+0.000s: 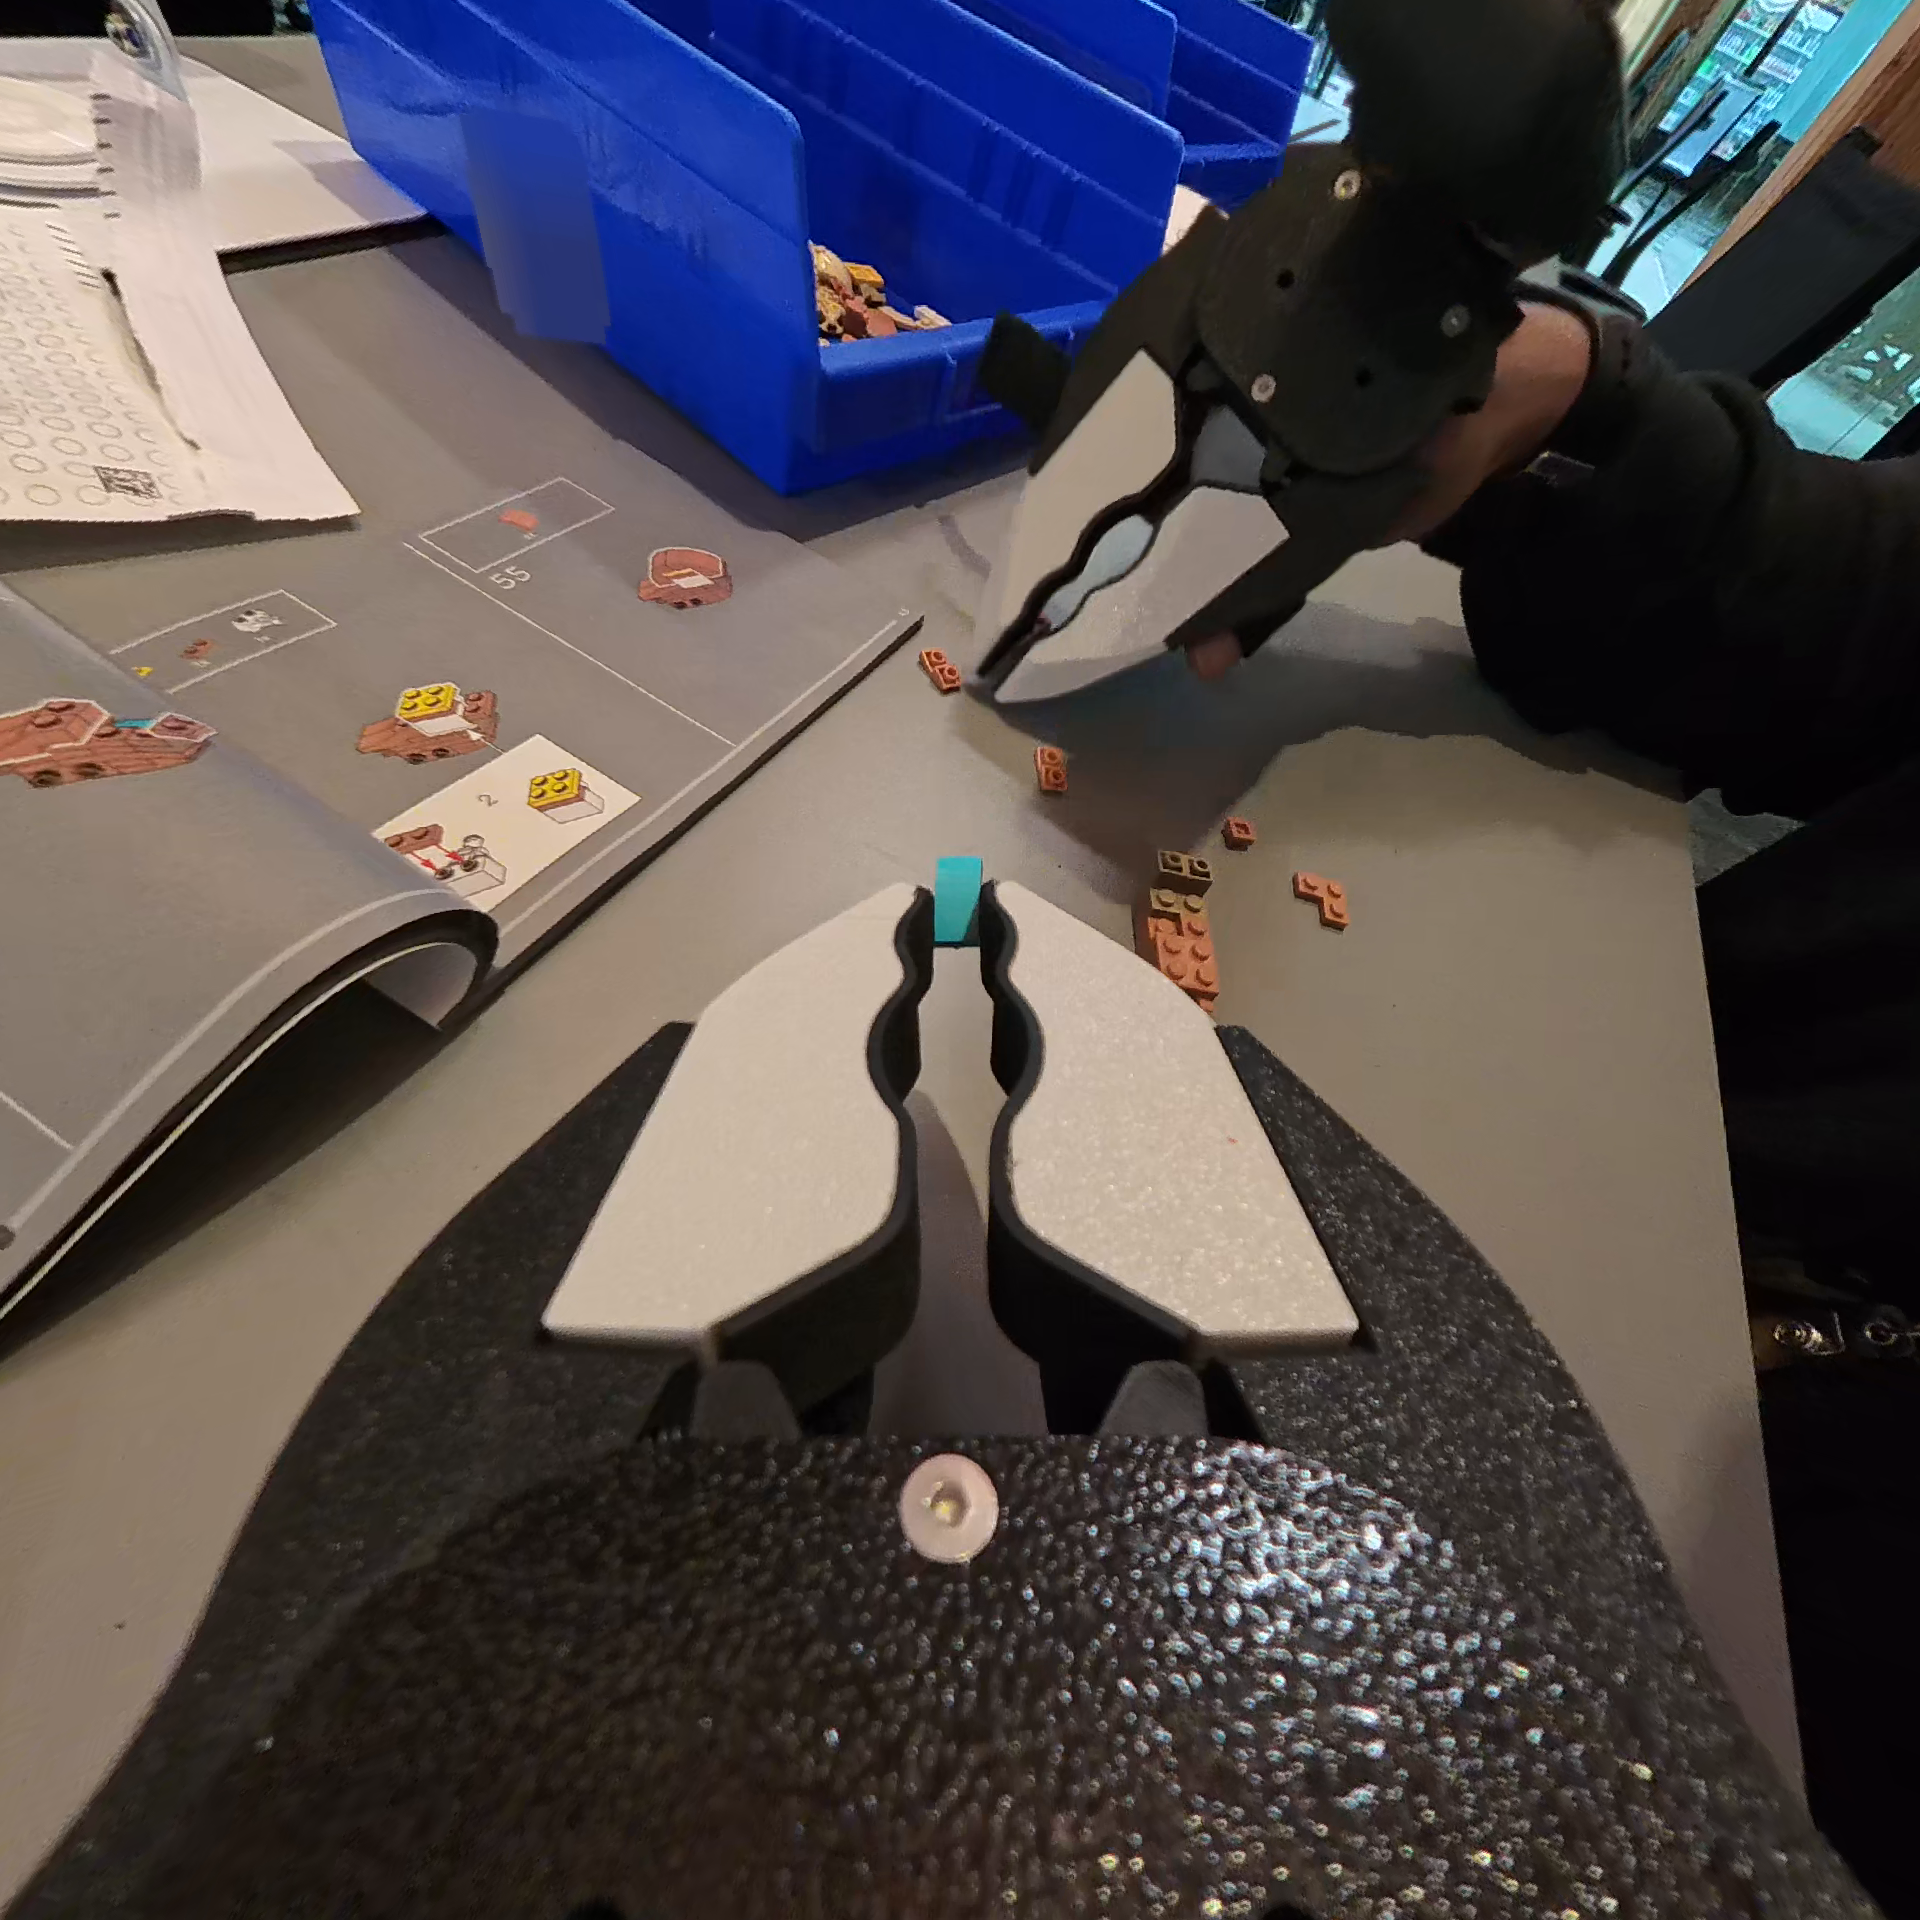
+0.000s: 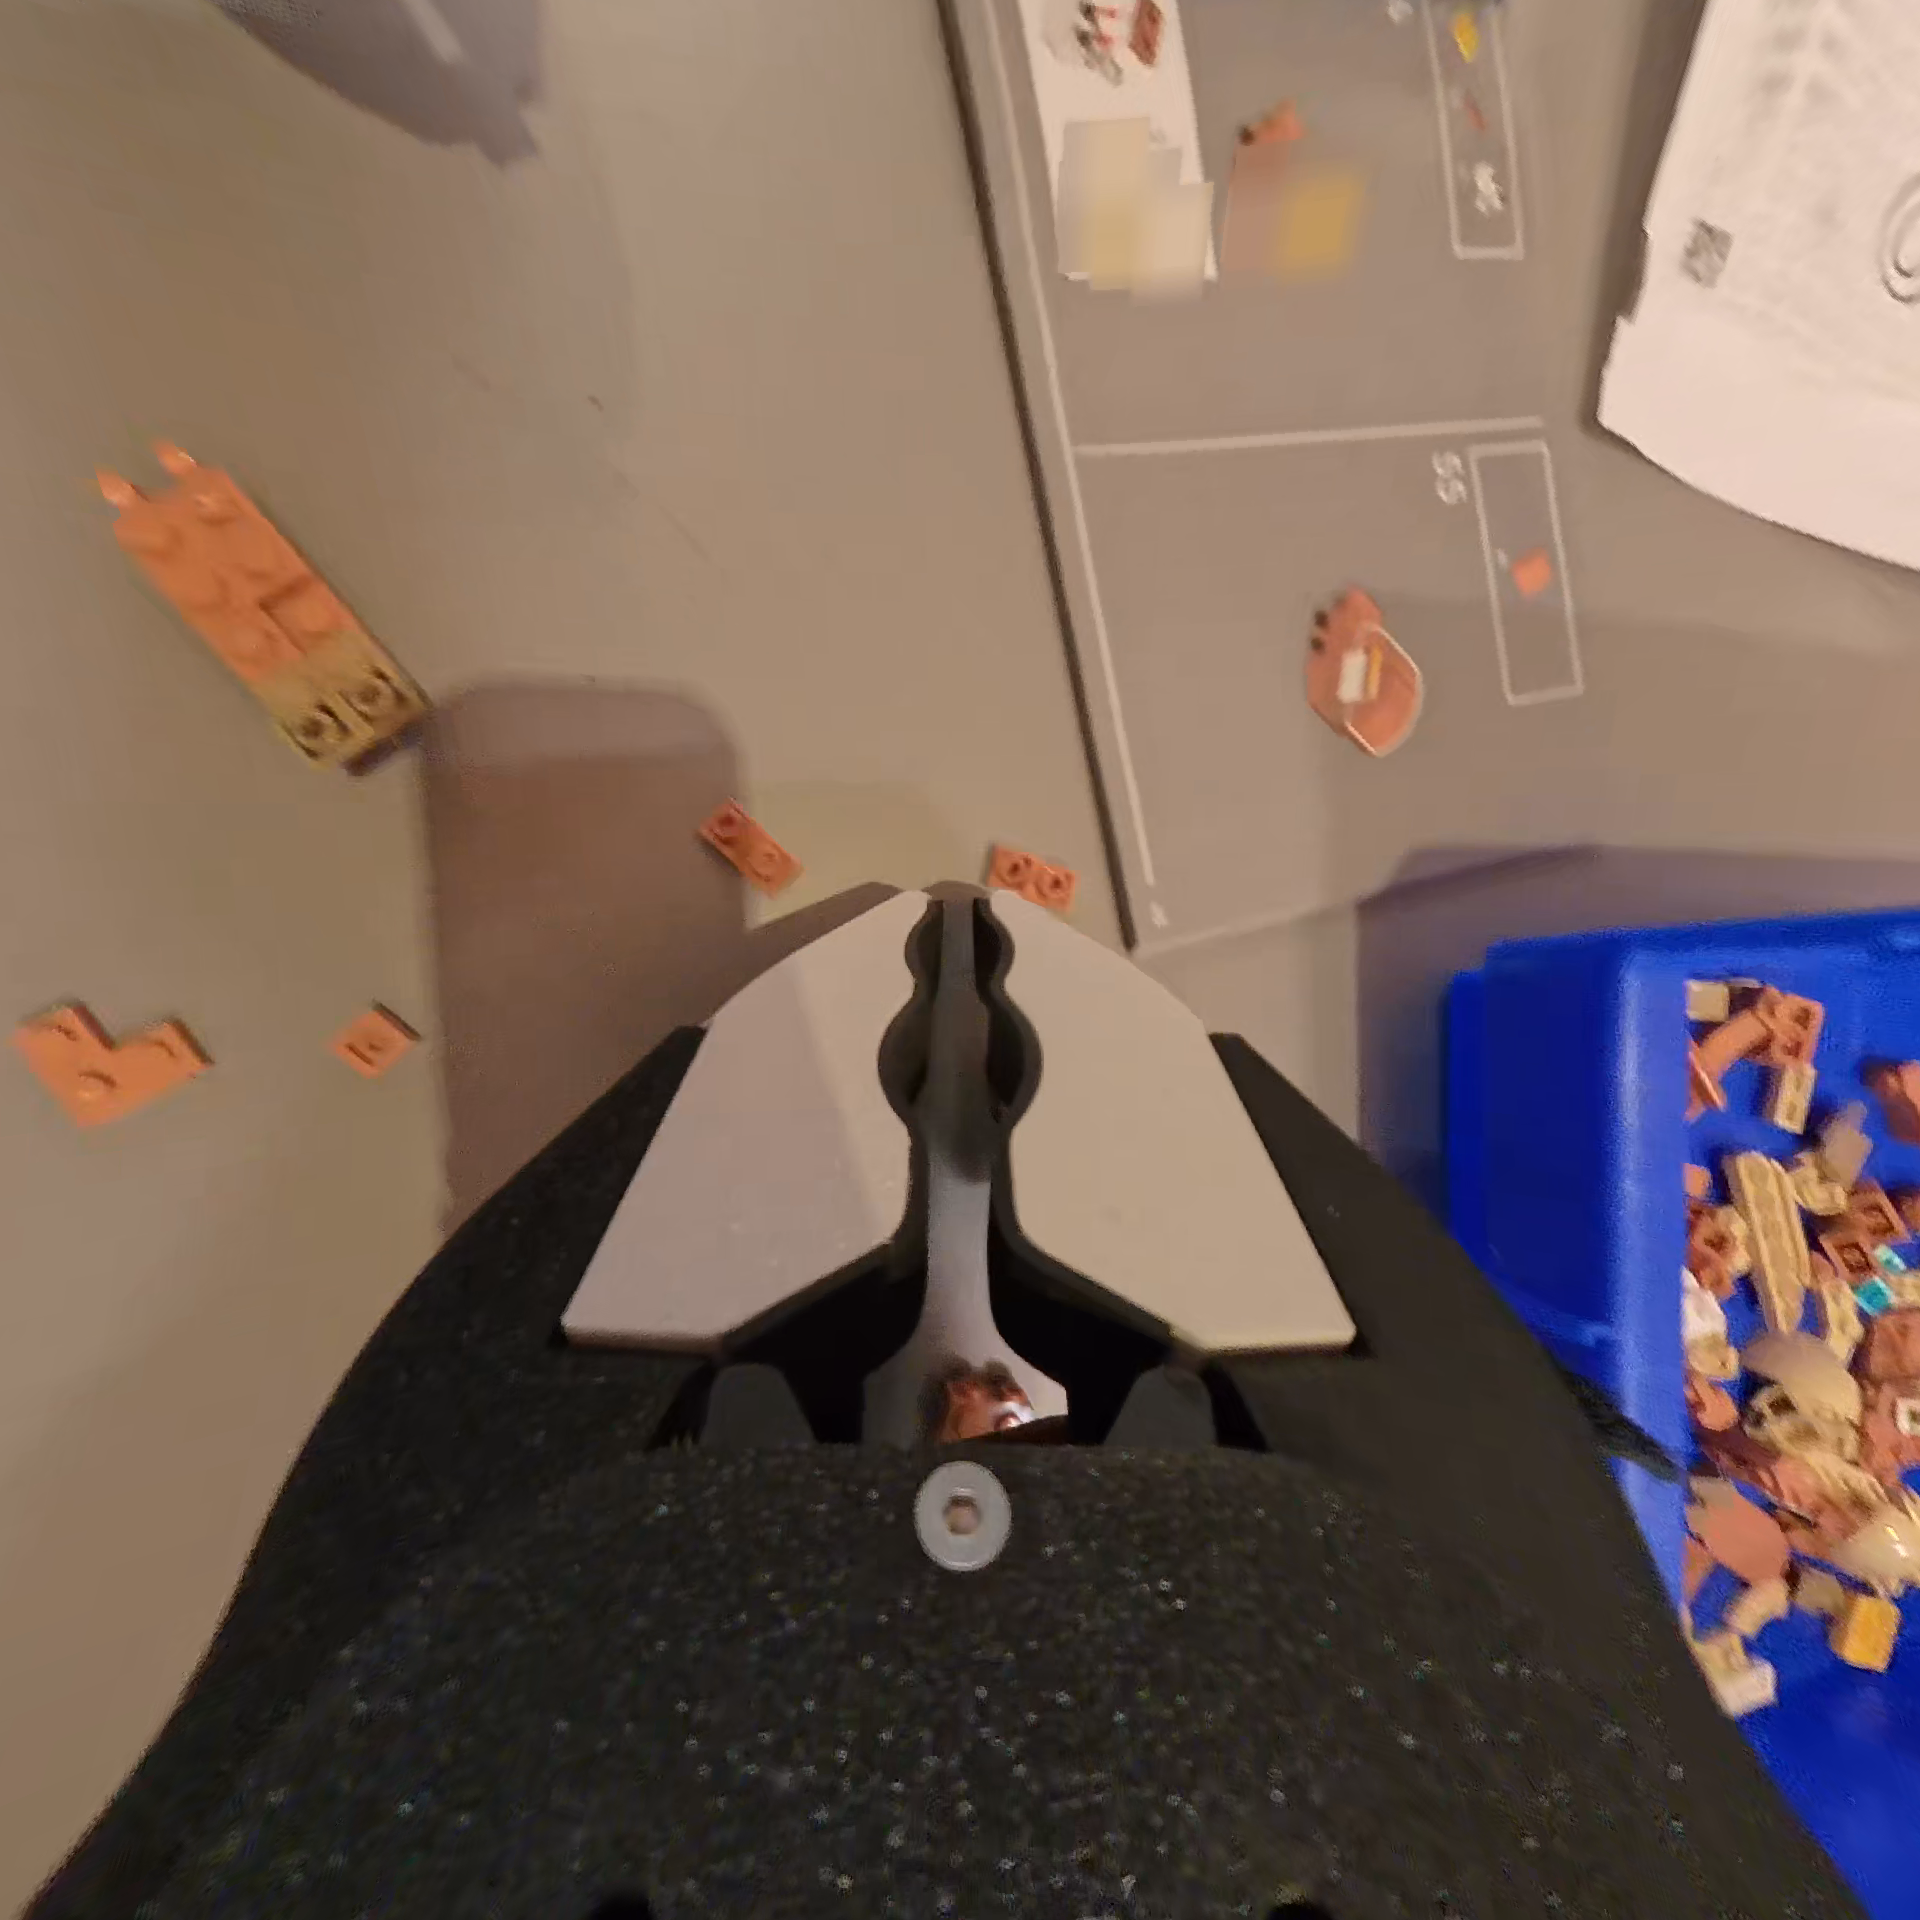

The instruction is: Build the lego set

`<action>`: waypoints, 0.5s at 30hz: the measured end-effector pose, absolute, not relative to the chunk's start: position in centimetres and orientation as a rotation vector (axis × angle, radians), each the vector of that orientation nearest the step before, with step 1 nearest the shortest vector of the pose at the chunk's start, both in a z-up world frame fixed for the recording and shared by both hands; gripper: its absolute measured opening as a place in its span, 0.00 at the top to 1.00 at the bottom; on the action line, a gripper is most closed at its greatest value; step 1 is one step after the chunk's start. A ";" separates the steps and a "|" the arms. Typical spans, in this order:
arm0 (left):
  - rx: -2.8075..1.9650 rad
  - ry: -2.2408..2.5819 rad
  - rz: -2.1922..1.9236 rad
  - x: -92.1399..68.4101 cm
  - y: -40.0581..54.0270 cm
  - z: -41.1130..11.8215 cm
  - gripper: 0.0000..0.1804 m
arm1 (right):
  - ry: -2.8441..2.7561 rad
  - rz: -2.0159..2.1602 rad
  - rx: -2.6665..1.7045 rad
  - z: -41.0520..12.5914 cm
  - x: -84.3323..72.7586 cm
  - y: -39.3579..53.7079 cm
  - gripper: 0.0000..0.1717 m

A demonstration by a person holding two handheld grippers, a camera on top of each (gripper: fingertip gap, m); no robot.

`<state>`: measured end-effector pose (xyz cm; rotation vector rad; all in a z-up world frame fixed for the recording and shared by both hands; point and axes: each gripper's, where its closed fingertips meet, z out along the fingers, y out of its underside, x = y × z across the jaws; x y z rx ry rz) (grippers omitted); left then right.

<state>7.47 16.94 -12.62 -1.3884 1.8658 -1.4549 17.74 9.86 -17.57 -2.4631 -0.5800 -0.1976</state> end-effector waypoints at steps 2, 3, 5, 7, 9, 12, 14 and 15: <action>-1.384 1.871 -1.456 7.4 16.9 -12.6 0.96 | -0.566 -0.208 -2.443 -17.1 18.2 9.7 0.96; -1.383 1.874 -1.455 7.4 16.8 -12.6 0.96 | -0.566 -0.198 -2.418 -16.7 17.9 9.9 0.95; -1.379 1.877 -1.455 7.4 16.8 -12.7 0.96 | -0.594 -0.151 -2.352 -15.8 16.6 10.3 0.94; -1.374 1.881 -1.455 7.4 16.7 -12.7 0.96 | -0.668 -0.081 -2.280 -15.2 14.2 10.6 0.92; -1.363 1.886 -1.456 7.4 16.6 -12.6 0.96 | -0.749 -0.023 -2.220 -15.0 11.8 10.8 0.90; -1.342 1.898 -1.461 7.4 16.3 -12.6 0.96 | -0.841 0.077 -2.198 -15.5 9.0 10.3 0.84; -1.334 1.905 -1.466 7.3 16.2 -12.6 0.96 | -0.875 0.101 -2.200 -16.0 8.2 10.1 0.81; -1.331 1.909 -1.467 7.3 16.1 -12.6 0.96 | -0.884 0.108 -2.206 -16.2 8.0 10.0 0.80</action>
